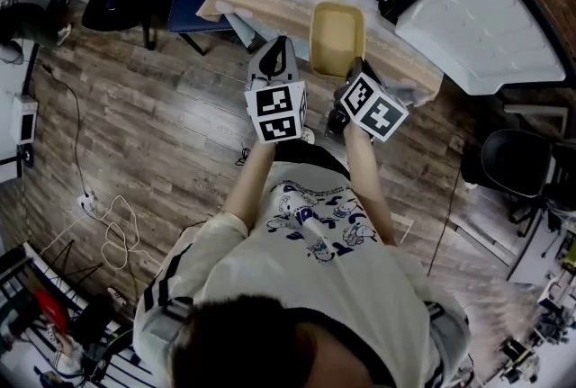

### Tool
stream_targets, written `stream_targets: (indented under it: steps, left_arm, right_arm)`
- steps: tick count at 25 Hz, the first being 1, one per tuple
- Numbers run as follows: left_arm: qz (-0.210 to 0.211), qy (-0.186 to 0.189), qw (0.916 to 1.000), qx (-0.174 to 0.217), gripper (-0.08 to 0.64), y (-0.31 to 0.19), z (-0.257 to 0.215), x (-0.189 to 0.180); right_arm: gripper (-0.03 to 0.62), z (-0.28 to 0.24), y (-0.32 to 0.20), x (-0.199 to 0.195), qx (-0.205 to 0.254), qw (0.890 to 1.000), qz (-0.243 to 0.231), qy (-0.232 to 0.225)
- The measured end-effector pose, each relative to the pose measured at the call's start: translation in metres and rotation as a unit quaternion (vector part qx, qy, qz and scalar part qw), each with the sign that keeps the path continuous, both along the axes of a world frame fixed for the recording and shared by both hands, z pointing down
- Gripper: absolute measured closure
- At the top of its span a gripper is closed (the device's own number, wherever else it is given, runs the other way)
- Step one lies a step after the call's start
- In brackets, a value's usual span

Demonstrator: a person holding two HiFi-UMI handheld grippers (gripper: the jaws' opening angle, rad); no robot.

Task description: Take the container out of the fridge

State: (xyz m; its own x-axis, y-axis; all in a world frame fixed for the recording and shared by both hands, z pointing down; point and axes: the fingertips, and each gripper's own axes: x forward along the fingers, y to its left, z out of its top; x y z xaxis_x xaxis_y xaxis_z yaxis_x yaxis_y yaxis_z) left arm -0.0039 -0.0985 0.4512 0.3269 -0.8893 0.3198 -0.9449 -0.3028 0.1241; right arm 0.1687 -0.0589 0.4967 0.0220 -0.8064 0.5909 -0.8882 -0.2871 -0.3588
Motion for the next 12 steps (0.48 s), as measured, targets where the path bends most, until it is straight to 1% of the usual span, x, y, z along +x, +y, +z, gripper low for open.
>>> stream_targets:
  steps: [5,12]
  left_arm:
    - [0.001,-0.001,1.0000,0.007,0.540,0.0094,-0.0066,-0.0014]
    - [0.002,-0.001,1.0000,0.009,0.540,0.0066,-0.0085,-0.0022]
  right_arm:
    - [0.549,-0.0044,0.0125,-0.0018,0.001,1.000,-0.002,-0.005]
    - [0.549,-0.0081,0.0106,-0.0027,0.006,1.000,0.000,-0.005]
